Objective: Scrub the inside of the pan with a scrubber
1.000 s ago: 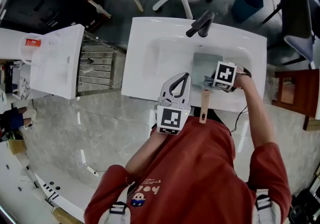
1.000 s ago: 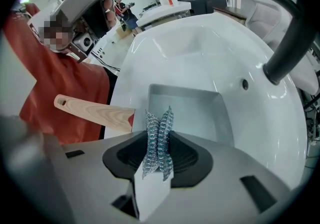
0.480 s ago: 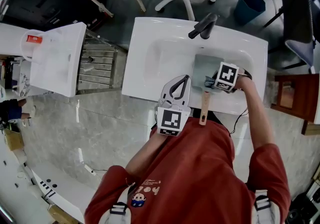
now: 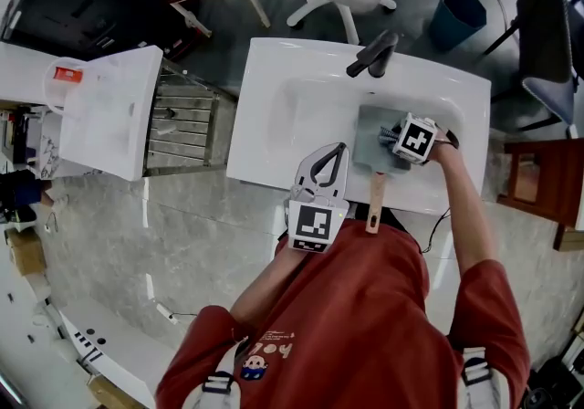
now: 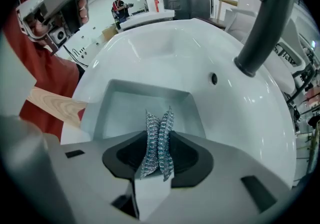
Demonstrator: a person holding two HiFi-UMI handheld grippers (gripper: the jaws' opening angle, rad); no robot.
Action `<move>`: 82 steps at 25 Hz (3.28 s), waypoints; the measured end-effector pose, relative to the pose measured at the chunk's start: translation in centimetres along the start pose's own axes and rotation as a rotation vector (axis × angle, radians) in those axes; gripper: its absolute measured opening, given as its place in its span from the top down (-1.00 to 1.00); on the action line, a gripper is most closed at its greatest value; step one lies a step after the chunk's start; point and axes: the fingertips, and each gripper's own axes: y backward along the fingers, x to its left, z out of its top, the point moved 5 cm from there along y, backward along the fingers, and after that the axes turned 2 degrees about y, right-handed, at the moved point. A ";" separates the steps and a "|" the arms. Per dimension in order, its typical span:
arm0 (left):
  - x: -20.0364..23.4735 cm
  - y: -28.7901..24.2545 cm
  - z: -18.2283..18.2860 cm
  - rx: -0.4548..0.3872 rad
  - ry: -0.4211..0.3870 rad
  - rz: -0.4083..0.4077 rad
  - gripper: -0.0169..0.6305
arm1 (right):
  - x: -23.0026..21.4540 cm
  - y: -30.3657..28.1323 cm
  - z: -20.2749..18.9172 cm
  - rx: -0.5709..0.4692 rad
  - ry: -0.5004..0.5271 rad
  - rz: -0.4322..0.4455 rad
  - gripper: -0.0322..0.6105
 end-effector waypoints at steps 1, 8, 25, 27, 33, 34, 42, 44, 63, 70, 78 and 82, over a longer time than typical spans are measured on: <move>0.0 0.0 0.0 0.000 -0.001 0.001 0.92 | -0.1 -0.3 0.0 0.001 -0.006 -0.006 0.45; 0.1 0.3 0.2 0.002 -0.004 0.009 0.92 | -1.6 -2.6 -0.5 0.043 0.056 -0.141 0.45; 0.2 0.6 0.3 0.003 -0.013 0.012 0.92 | -2.2 -3.2 -0.5 -0.007 0.055 -0.207 0.45; 0.1 0.5 0.5 0.000 -0.013 0.008 0.92 | -2.4 -3.0 -0.4 -0.030 0.014 -0.227 0.45; 0.1 -0.1 0.9 -0.009 -0.016 -0.002 0.92 | -2.7 0.2 -0.8 -0.161 -0.172 -0.295 0.45; 0.1 -0.3 0.9 -0.010 -0.013 -0.004 0.92 | -2.6 1.1 -0.8 -0.190 -0.192 -0.315 0.44; 0.2 -2.3 2.6 -0.049 0.019 -0.023 0.92 | 0.8 9.3 -0.6 -0.451 -0.337 -0.506 0.42; 0.5 -2.8 3.4 -0.063 0.020 -0.020 0.92 | 1.9 11.8 -0.2 -0.539 -0.382 -0.549 0.42; 1.5 -2.3 10.3 -0.183 -0.011 0.019 0.92 | 7.6 28.0 -0.9 -1.171 -0.670 -1.103 0.41; 1.1 -2.3 10.4 -0.175 -0.017 0.016 0.92 | 7.0 27.8 -1.1 -1.137 -0.671 -1.096 0.42; 0.9 -2.3 10.7 -0.180 -0.024 0.010 0.92 | 6.6 28.2 -1.2 -1.124 -0.653 -1.101 0.42; 0.7 -2.5 10.6 -0.178 -0.027 0.005 0.92 | 6.4 28.1 -1.4 -1.120 -0.646 -1.101 0.42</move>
